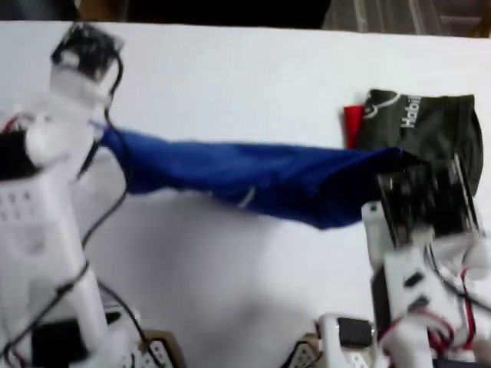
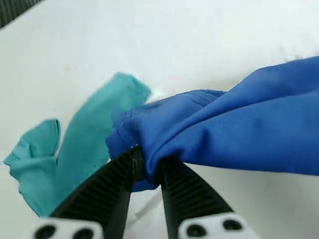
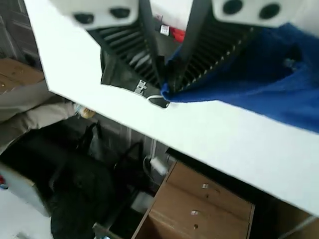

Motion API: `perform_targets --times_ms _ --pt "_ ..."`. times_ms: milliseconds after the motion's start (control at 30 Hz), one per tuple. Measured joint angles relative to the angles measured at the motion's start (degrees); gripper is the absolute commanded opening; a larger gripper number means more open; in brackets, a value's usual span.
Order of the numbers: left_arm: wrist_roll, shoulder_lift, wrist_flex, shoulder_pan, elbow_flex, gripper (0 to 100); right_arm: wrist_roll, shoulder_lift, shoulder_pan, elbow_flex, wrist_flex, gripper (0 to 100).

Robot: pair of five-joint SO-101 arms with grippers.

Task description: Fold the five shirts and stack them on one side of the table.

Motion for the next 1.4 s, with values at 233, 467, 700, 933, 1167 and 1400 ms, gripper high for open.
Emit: perform_targets --times_ms 233,467,700,933,1167,1400 --pt "-0.35 -4.48 -3.25 3.87 20.84 2 0.0 4.66 -0.09 9.58 -6.59 2.0" --pt "-0.35 11.52 -18.9 10.73 31.03 2 0.0 18.81 -1.93 33.05 -25.14 2.0" --pt "-0.35 36.31 -28.84 10.37 19.87 3 0.0 32.18 -2.02 46.51 -45.8 2.0" --pt "-0.44 54.77 -20.92 7.3 -5.54 22 0.0 44.48 -1.93 49.49 -56.09 2.0" --pt "-0.44 60.48 -2.29 7.3 -32.44 23 0.0 54.77 -1.93 51.96 -65.85 2.0" --pt "-1.76 58.29 -0.18 11.16 -26.2 23 0.0 55.47 -1.93 51.96 -66.64 2.0"
